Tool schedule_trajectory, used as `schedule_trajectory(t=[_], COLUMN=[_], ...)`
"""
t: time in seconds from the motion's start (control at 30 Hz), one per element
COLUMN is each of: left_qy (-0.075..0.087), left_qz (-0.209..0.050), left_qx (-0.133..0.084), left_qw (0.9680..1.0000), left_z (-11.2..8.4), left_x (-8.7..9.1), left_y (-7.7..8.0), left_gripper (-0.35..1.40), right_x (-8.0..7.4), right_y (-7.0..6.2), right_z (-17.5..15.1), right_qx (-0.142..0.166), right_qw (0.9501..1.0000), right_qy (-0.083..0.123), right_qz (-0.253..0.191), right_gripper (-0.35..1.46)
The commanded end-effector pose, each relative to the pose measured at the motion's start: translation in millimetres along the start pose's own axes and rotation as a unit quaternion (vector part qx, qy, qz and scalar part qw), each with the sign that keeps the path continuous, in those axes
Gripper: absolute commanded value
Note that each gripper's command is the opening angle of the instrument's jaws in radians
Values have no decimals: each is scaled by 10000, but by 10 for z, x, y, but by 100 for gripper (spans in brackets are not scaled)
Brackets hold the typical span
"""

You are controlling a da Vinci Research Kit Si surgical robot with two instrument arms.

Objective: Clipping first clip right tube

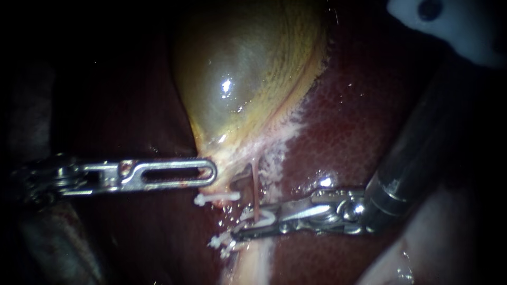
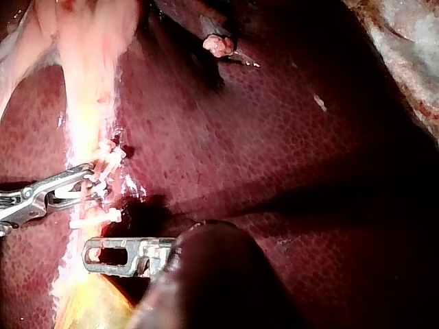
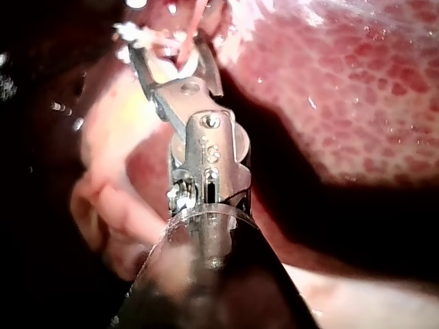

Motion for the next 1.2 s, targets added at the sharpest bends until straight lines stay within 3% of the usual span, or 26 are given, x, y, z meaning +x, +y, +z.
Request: schedule_trajectory(t=[0.03,0.4,0.83,1.2], left_qy=[-4,-3,-1,-1], left_qz=[4,5,5,5], left_qx=[-2,-2,0,0], left_qw=[10000,10000,10000,10000], left_z=[1,1,1,1], left_x=[0,0,0,0], left_y=[-1,-1,-1,-1], left_gripper=[-35,-35,-35,-35], right_x=[0,2,3,2], right_y=[0,5,14,16], right_z=[0,1,-4,-6], right_qx=[0,-5,-58,-94], right_qw=[10000,10000,9999,9998], right_qy=[2,5,43,65], right_qz=[21,26,141,138], right_gripper=[39,33,-35,-35])
